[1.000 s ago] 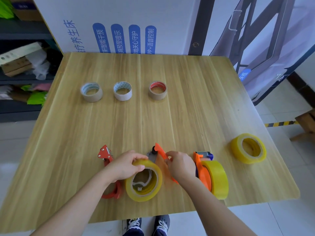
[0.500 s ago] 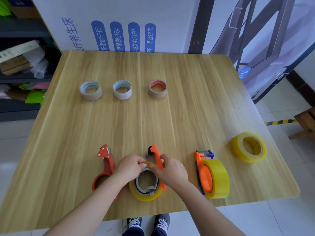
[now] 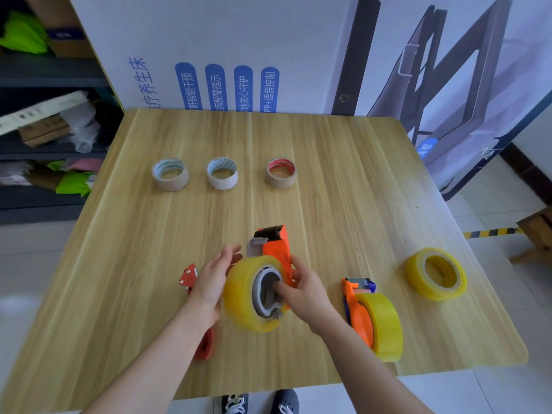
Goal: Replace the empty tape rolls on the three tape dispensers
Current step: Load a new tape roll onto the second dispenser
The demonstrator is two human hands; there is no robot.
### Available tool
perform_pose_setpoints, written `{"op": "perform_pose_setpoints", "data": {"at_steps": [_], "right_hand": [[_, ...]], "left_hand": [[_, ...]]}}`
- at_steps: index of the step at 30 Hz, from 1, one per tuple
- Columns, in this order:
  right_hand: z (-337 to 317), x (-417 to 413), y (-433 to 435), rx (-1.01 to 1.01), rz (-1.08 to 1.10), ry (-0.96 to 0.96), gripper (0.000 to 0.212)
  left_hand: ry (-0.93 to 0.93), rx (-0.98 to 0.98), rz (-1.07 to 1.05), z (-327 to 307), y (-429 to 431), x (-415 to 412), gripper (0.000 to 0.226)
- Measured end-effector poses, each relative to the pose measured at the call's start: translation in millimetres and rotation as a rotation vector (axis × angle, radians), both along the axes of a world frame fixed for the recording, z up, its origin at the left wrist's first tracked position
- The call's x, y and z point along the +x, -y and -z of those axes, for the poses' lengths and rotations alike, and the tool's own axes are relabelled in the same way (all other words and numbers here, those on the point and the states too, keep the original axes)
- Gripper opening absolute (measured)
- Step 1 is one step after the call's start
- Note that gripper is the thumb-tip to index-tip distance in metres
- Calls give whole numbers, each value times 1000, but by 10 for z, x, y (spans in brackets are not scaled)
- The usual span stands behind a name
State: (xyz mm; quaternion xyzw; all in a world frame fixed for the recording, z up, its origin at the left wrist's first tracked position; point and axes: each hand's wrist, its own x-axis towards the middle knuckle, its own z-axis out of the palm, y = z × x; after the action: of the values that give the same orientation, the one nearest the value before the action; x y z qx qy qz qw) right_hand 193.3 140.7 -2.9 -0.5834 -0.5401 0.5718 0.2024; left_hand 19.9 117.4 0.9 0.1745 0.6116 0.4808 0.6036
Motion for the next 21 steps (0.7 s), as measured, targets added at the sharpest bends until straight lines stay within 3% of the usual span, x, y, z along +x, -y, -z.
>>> {"op": "perform_pose_setpoints", "data": {"at_steps": [3,5,7,9,13,17,21], "right_hand": [[-338,-57,-91,-53,-24,-345,47],[-561,-120,-110,-39,-42,-478,45],[-756,-168,-123,-9,-22,-539,46],[-909,-190,-140,27,-5,-543,46],[-1098,-199,-176,117,9,-504,50],[-1274,-235,-186,314,-25,-419,48],[-1533,-229,-130,507,38,-506,38]], "left_hand": [[534,14,102,-283,28,2,62],[602,192,217,-443,59,1,74],[566,423,353,-602,68,-45,92],[415,618,513,-799,68,-74,106],[98,625,499,-1074,54,-77,135],[-3,678,343,-1197,36,-68,125],[-17,766,271,-1389,-36,-92,104]]}}
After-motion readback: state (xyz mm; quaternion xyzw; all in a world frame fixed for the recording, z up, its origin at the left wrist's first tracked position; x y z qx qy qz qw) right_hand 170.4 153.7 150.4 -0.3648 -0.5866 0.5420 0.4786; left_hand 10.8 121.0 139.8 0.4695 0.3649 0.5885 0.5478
